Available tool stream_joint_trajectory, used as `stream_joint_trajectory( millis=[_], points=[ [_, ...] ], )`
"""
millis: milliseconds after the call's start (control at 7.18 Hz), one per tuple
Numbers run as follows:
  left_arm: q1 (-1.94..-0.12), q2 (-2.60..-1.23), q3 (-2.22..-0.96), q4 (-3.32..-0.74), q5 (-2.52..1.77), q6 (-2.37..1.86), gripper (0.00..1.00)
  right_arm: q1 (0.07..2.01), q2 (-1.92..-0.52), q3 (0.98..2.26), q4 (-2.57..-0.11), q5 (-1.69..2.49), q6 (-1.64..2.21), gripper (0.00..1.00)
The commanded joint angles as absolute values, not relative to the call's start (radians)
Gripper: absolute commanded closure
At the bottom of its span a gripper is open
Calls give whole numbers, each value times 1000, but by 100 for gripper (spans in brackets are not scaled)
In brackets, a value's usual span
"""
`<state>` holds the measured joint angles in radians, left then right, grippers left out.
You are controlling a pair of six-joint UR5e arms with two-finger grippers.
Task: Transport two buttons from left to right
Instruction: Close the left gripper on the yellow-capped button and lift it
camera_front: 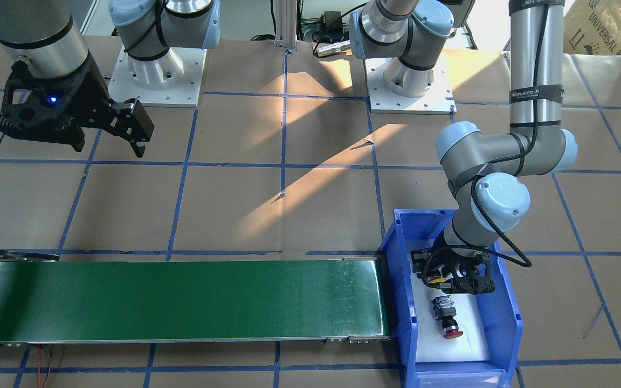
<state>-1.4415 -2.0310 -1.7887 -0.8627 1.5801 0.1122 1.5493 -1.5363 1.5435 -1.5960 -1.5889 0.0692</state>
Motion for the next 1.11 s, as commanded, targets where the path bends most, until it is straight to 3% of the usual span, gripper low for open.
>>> stream_joint_trajectory(
  millis=[0,278,418,696,974],
  points=[
    [-1440,-2023,-1784,-876,1601,114,80,1549,-1534,1543,-1592,-1589,77,0],
    [-1425,-1955,-1723,-992,1620,121,79,1549,-1534,1549,-1629,-1591,78,0],
    [-1430,-1912,-1629,-1160,1618,121,79,1549,-1534,1549,-1631,-1589,86,0],
    [-1475,-1924,-1449,-1318,1573,103,79,1549,-1534,1549,-1629,-1589,66,0],
    [-1624,-2007,-1373,-1321,1552,-47,79,1549,-1534,1549,-1631,-1589,67,0]
  ],
)
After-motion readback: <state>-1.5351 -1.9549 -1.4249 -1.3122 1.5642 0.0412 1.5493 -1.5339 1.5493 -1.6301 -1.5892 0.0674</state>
